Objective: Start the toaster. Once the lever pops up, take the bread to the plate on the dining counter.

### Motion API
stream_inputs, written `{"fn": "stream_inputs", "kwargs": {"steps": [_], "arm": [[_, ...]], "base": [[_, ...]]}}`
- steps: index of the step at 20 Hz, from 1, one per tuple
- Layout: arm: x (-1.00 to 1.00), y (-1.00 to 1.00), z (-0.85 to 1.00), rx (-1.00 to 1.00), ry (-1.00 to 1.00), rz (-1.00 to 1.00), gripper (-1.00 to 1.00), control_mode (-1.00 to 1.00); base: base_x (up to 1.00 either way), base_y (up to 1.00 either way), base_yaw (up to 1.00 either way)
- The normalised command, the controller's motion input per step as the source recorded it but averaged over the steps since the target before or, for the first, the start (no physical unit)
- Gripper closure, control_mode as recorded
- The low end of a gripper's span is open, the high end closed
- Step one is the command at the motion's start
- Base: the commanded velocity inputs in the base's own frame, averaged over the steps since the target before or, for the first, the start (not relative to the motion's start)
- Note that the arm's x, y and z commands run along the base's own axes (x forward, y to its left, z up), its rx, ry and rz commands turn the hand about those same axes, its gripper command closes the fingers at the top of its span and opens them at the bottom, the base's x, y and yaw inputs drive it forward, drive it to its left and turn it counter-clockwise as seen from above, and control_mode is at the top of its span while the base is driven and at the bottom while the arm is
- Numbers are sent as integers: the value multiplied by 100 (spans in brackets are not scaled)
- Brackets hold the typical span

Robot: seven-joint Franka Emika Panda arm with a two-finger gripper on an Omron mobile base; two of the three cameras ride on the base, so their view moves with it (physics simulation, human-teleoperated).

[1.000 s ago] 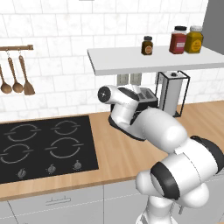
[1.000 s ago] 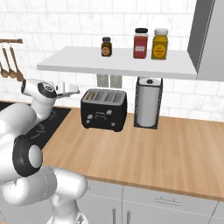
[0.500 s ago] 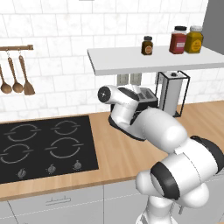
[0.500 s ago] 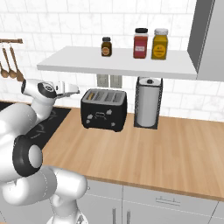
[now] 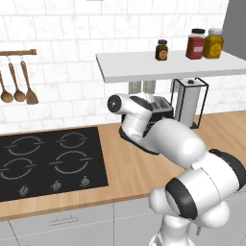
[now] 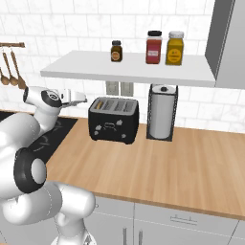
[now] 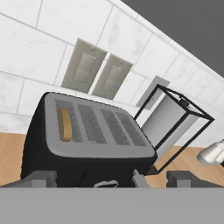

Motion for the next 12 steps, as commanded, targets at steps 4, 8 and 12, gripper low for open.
{"fn": "stream_inputs", "kwargs": {"steps": [4, 8, 12], "arm": [[0, 0, 0, 0, 0, 0, -100, -100], [0, 0, 0, 0, 0, 0, -100, -100], [0, 0, 0, 0, 0, 0, -100, -100]], "base": [[0, 0, 0], [0, 0, 0], [0, 0, 0]]}}
